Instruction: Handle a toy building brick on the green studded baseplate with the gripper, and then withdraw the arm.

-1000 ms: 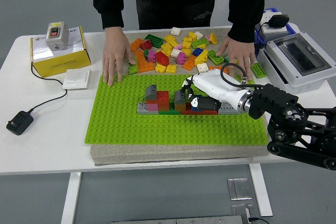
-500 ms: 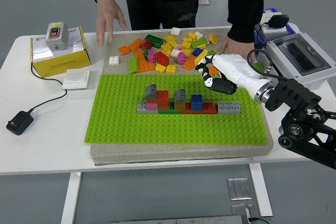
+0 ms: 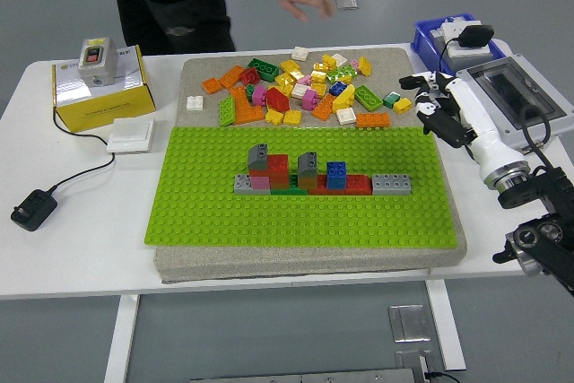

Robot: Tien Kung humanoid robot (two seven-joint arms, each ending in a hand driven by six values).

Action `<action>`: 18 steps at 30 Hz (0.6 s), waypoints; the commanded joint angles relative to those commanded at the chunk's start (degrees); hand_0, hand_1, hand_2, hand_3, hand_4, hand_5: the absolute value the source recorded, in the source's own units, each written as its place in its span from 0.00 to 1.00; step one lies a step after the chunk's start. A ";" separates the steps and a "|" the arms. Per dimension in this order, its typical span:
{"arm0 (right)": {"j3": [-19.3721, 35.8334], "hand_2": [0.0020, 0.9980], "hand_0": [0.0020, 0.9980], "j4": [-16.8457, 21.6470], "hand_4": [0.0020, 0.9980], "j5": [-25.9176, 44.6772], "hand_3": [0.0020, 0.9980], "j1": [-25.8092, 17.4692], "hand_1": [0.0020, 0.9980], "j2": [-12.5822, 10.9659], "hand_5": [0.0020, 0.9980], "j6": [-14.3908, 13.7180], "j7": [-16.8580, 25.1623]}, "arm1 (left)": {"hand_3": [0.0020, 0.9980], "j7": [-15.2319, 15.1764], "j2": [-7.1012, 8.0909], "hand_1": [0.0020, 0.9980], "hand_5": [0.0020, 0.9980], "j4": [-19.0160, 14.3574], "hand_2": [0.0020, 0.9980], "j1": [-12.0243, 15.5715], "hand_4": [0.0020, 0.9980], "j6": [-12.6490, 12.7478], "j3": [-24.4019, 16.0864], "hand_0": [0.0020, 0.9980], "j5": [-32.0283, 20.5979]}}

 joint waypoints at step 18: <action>11.87 0.71 0.25 -2.88 0.36 28.36 0.69 -3.02 0.45 0.99 0.52 3.53 10.86 | 0.58 -0.48 -0.01 0.62 0.69 0.00 0.53 -0.32 0.13 0.03 0.67 0.62 -0.72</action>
